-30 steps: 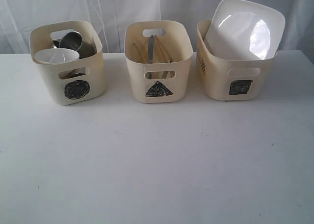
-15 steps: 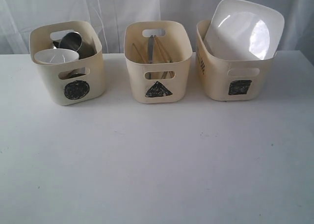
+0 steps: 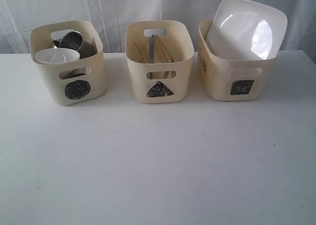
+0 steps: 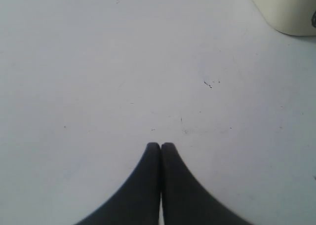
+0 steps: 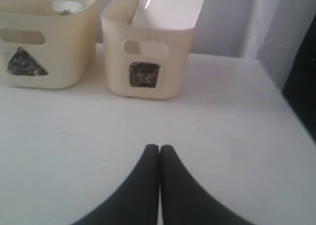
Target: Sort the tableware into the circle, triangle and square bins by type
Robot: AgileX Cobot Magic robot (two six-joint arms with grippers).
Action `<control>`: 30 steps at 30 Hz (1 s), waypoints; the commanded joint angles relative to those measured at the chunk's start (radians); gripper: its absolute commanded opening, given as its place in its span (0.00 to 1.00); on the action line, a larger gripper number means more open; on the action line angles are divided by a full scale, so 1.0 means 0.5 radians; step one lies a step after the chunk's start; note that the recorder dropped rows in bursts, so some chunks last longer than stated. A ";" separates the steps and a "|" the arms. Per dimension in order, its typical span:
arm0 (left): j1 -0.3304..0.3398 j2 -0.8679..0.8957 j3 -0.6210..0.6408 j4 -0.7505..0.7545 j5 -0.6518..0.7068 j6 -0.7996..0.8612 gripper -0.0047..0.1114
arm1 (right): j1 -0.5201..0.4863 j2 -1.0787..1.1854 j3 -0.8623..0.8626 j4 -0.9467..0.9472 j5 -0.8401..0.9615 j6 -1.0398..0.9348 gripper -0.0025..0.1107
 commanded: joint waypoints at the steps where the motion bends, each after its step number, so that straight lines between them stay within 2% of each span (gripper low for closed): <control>1: 0.001 -0.006 0.008 0.010 0.004 0.001 0.04 | 0.001 -0.013 0.001 -0.466 -0.073 0.442 0.02; 3: 0.001 -0.006 0.008 0.010 0.004 0.001 0.04 | 0.001 -0.013 0.001 -0.460 0.162 0.555 0.02; 8: 0.001 -0.006 0.008 0.010 0.004 0.001 0.04 | 0.001 -0.013 0.001 -0.460 0.162 0.319 0.02; 30: 0.001 -0.006 0.008 0.010 0.004 0.001 0.04 | 0.001 -0.013 0.001 -0.460 0.162 0.324 0.02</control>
